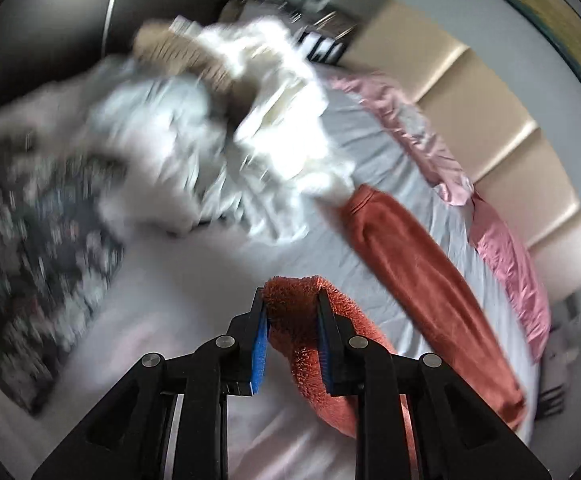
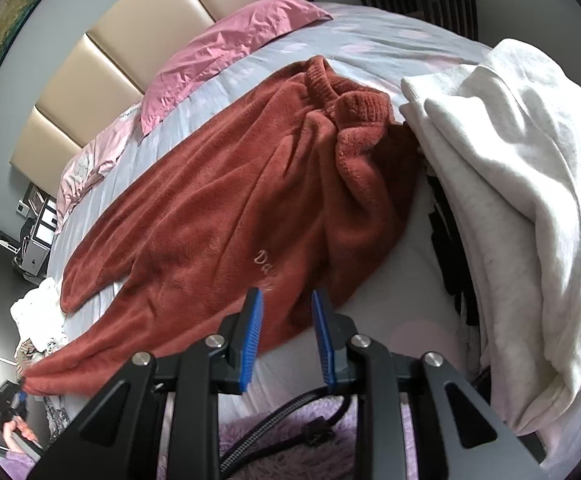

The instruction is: Fold clothes

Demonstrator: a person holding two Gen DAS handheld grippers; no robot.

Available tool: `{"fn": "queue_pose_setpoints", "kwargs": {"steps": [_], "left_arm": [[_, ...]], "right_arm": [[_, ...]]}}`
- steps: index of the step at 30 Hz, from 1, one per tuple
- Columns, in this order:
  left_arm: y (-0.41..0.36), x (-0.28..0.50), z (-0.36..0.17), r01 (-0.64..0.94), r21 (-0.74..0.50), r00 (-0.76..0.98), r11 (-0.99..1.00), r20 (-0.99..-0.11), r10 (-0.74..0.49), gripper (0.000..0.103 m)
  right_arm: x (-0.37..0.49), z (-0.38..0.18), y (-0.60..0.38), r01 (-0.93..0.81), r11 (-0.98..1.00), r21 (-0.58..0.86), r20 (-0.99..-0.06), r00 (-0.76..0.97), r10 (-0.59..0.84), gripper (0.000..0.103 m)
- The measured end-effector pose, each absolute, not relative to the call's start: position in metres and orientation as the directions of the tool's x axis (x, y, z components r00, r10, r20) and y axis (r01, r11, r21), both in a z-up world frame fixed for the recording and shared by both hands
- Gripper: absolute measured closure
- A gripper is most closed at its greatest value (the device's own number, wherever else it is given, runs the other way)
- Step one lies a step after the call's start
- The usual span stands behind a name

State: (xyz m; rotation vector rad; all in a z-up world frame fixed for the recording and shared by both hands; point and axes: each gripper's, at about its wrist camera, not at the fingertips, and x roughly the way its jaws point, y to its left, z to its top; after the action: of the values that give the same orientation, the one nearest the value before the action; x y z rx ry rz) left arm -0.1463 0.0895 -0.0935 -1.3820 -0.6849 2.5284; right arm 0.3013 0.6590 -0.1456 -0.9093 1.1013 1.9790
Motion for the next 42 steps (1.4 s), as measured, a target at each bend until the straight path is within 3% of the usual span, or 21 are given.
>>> {"fn": "queue_pose_setpoints", "kwargs": {"steps": [8, 12, 14, 15, 16, 20, 22, 23, 25, 35, 42], "left_arm": [[0.102, -0.149, -0.105, 0.077, -0.488, -0.524, -0.869, -0.761, 0.381, 0.080], [0.107, -0.152, -0.108, 0.071, -0.477, -0.520, -0.876, -0.767, 0.375, 0.080], [0.106, -0.153, -0.110, 0.076, -0.480, -0.516, -0.874, -0.769, 0.377, 0.080], [0.105, -0.154, -0.111, 0.083, -0.482, -0.513, -0.873, -0.771, 0.377, 0.080], [0.105, -0.154, -0.113, 0.089, -0.483, -0.510, -0.871, -0.773, 0.377, 0.080], [0.106, -0.158, -0.118, 0.102, -0.479, -0.502, -0.872, -0.781, 0.371, 0.080], [0.109, -0.160, -0.119, 0.099, -0.471, -0.501, -0.877, -0.785, 0.365, 0.080], [0.110, -0.160, -0.119, 0.094, -0.468, -0.502, -0.879, -0.785, 0.364, 0.080], [0.112, -0.159, -0.114, 0.077, -0.469, -0.514, -0.880, -0.775, 0.368, 0.080], [0.088, -0.151, -0.064, 0.048, -0.516, -0.585, -0.855, -0.709, 0.394, 0.081], [0.068, -0.150, -0.077, 0.040, -0.436, -0.482, -0.899, -0.797, 0.365, 0.081]], "right_arm": [[0.305, -0.124, 0.728, -0.879, -0.418, 0.230, -0.881, -0.370, 0.295, 0.078], [0.290, -0.137, 0.759, -0.888, -0.377, 0.263, -0.898, -0.368, 0.240, 0.078], [0.279, -0.145, 0.771, -0.901, -0.363, 0.239, -0.907, -0.340, 0.246, 0.069], [0.274, -0.150, 0.777, -0.906, -0.356, 0.230, -0.910, -0.330, 0.251, 0.056], [0.268, -0.154, 0.783, -0.910, -0.349, 0.221, -0.913, -0.319, 0.255, 0.052], [0.253, -0.172, 0.805, -0.935, -0.299, 0.189, -0.928, -0.270, 0.258, 0.052], [0.251, -0.177, 0.808, -0.945, -0.287, 0.157, -0.936, -0.235, 0.260, 0.061], [0.251, -0.176, 0.808, -0.945, -0.292, 0.145, -0.937, -0.226, 0.267, 0.080], [0.252, -0.168, 0.804, -0.942, -0.308, 0.136, -0.932, -0.227, 0.282, 0.086], [0.320, -0.062, 0.800, -0.936, -0.277, 0.218, -0.873, -0.314, 0.373, 0.090], [0.359, -0.093, 0.799, -0.955, -0.224, 0.192, -0.910, -0.259, 0.324, 0.090]]}}
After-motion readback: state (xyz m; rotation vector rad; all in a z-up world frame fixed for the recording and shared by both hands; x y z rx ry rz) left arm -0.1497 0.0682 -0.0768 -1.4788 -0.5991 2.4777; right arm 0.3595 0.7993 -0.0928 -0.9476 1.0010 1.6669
